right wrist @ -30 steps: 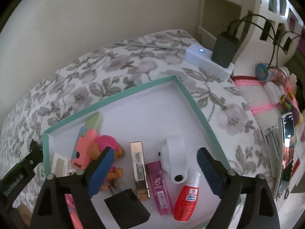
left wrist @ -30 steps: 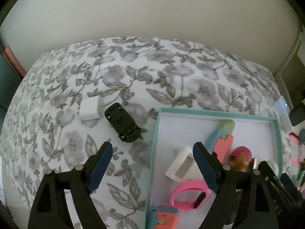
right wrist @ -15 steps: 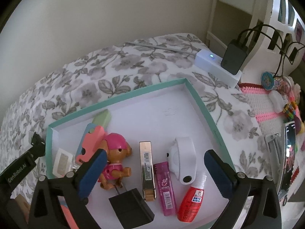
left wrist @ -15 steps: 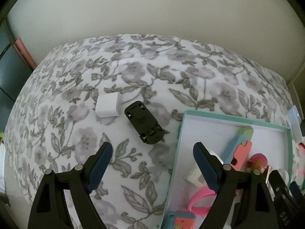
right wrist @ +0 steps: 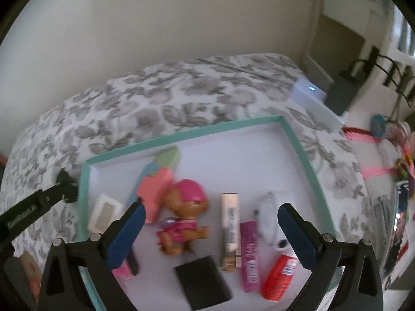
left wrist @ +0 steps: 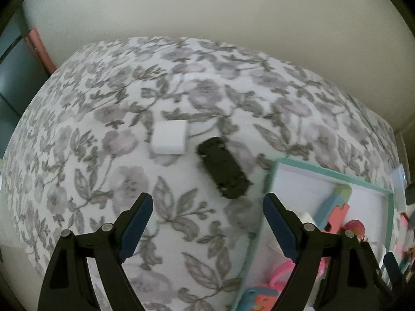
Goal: Organize rigid objects
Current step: 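Move both tools back toward the black toy car and white plug, then grasp the white charger plug with the left tool while the right tool grasps the black toy car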
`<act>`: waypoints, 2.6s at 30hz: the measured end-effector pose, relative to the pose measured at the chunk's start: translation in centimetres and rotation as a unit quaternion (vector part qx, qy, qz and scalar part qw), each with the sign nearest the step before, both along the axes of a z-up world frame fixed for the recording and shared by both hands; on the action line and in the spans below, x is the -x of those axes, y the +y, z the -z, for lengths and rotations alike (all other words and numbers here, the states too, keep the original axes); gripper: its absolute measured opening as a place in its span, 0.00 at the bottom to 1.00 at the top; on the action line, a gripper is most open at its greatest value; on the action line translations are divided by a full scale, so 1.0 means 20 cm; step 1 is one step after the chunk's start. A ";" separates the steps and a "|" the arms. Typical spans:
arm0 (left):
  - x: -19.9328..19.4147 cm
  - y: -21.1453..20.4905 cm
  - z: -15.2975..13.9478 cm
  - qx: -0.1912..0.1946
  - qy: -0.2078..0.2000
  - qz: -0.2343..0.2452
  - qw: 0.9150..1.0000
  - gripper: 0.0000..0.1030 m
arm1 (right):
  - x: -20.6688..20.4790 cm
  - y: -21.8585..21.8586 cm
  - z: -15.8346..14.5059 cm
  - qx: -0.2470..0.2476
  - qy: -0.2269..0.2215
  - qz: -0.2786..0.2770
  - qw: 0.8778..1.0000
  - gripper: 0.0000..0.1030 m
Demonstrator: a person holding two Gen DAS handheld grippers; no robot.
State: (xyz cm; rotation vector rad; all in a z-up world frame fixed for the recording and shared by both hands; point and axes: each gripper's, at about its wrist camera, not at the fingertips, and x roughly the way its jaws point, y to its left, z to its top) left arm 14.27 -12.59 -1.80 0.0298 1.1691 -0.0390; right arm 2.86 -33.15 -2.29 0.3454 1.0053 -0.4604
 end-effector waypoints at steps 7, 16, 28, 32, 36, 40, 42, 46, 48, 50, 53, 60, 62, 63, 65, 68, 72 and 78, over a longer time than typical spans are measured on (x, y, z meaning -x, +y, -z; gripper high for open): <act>-0.03 0.15 -0.03 -0.001 0.001 -0.036 0.999 0.85 | -0.06 0.15 -0.02 -0.010 -0.007 -0.044 0.999 1.00; -0.06 0.22 -0.04 0.006 0.000 -0.039 0.999 0.85 | -0.09 0.23 -0.05 -0.009 -0.015 -0.060 0.998 1.00; -0.16 0.51 -0.11 0.021 -0.015 -0.061 0.998 0.85 | -0.17 0.39 -0.08 -0.005 -0.034 -0.101 0.994 1.00; -0.17 0.57 -0.10 0.009 -0.024 -0.060 0.998 0.85 | -0.23 0.47 -0.10 0.002 -0.042 -0.125 0.991 1.00; -0.21 0.59 -0.04 0.028 -0.012 -0.061 0.998 0.85 | -0.29 0.55 -0.09 0.006 -0.040 -0.148 0.988 0.94; -0.25 0.56 0.00 0.044 -0.008 -0.048 0.998 0.85 | -0.35 0.61 -0.08 0.013 -0.037 -0.166 0.985 0.88; -0.27 0.55 0.02 0.053 -0.001 -0.045 0.998 0.85 | -0.39 0.64 -0.07 0.018 -0.038 -0.180 0.983 0.85; -0.34 0.52 0.04 0.071 0.000 -0.028 0.997 0.85 | -0.45 0.69 -0.05 0.017 -0.039 -0.206 0.978 0.76; -0.37 0.51 0.06 0.077 0.005 -0.023 0.997 0.85 | -0.49 0.73 -0.04 0.016 -0.037 -0.221 0.974 0.73; -0.40 0.49 0.08 0.085 0.009 -0.016 0.996 0.85 | -0.53 0.76 -0.02 0.017 -0.031 -0.236 0.971 0.71; -0.44 0.47 0.12 0.083 0.018 -0.008 0.996 0.85 | -0.59 0.80 0.01 0.025 -0.023 -0.254 0.966 0.68; -0.50 0.40 0.21 0.072 0.030 0.021 0.997 0.84 | -0.67 0.85 0.10 0.030 0.001 -0.278 0.960 0.61; -0.51 0.39 0.24 0.072 0.035 0.026 0.996 0.84 | -0.70 0.85 0.12 0.029 0.008 -0.279 0.960 0.61; -0.51 0.38 0.25 0.070 0.037 0.028 0.996 0.84 | -0.71 0.85 0.13 0.029 0.010 -0.280 0.959 0.61; -0.52 0.37 0.28 0.068 0.037 0.033 0.996 0.84 | -0.72 0.85 0.15 0.030 0.014 -0.280 0.959 0.61; -0.53 0.35 0.31 0.070 0.043 0.040 0.996 0.84 | -0.75 0.83 0.19 0.025 0.023 -0.275 0.961 0.59; -0.55 0.33 0.33 0.062 0.042 0.046 0.996 0.82 | -0.77 0.82 0.22 0.012 0.025 -0.274 0.961 0.54; -0.55 0.31 0.32 0.054 0.035 0.054 0.996 0.64 | -0.78 0.82 0.26 0.003 0.038 -0.275 0.961 0.40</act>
